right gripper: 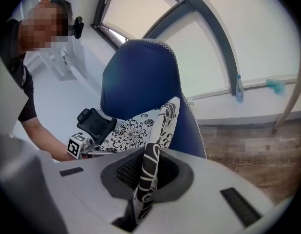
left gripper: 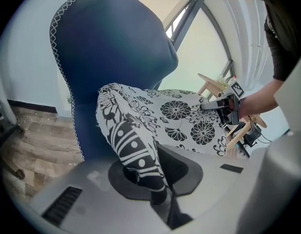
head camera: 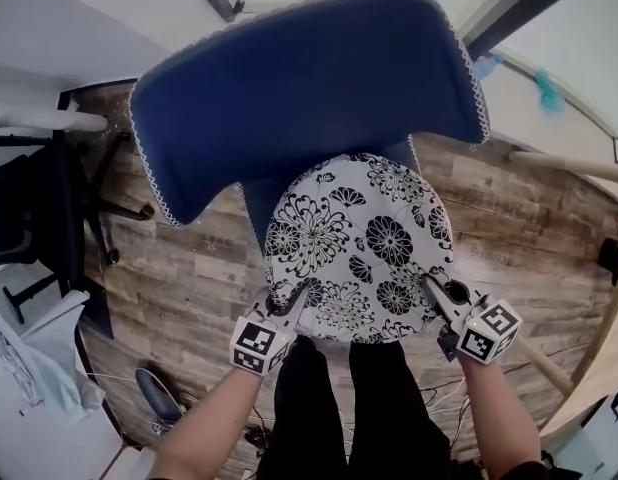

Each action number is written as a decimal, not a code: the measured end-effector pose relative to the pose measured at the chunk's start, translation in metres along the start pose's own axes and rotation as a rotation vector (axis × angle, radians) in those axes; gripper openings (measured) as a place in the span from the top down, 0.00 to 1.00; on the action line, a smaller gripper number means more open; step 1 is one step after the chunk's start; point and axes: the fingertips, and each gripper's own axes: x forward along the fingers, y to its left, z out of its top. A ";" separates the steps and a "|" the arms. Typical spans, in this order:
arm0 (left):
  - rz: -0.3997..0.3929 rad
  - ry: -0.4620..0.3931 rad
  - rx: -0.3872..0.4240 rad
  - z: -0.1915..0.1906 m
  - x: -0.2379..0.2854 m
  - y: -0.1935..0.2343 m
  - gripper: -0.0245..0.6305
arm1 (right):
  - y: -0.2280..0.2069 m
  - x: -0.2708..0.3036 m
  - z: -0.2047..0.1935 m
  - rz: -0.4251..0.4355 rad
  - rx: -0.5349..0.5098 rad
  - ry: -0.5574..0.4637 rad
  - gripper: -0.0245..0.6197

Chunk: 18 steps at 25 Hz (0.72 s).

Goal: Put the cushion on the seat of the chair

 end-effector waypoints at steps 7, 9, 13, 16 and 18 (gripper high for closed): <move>0.066 0.029 0.002 -0.022 0.006 0.020 0.92 | -0.017 0.014 -0.019 -0.036 0.003 0.031 0.90; 0.103 0.044 0.009 -0.030 0.006 0.029 0.91 | -0.023 0.017 -0.023 -0.032 0.020 0.006 0.90; 0.159 0.051 0.008 -0.037 0.007 0.043 0.83 | -0.035 0.020 -0.033 -0.038 0.055 -0.025 0.90; 0.197 0.023 -0.016 -0.031 0.007 0.057 0.73 | -0.046 0.022 -0.038 -0.061 0.050 -0.020 0.90; 0.226 0.009 -0.041 -0.031 0.004 0.068 0.65 | -0.047 0.025 -0.042 -0.064 0.044 -0.012 0.90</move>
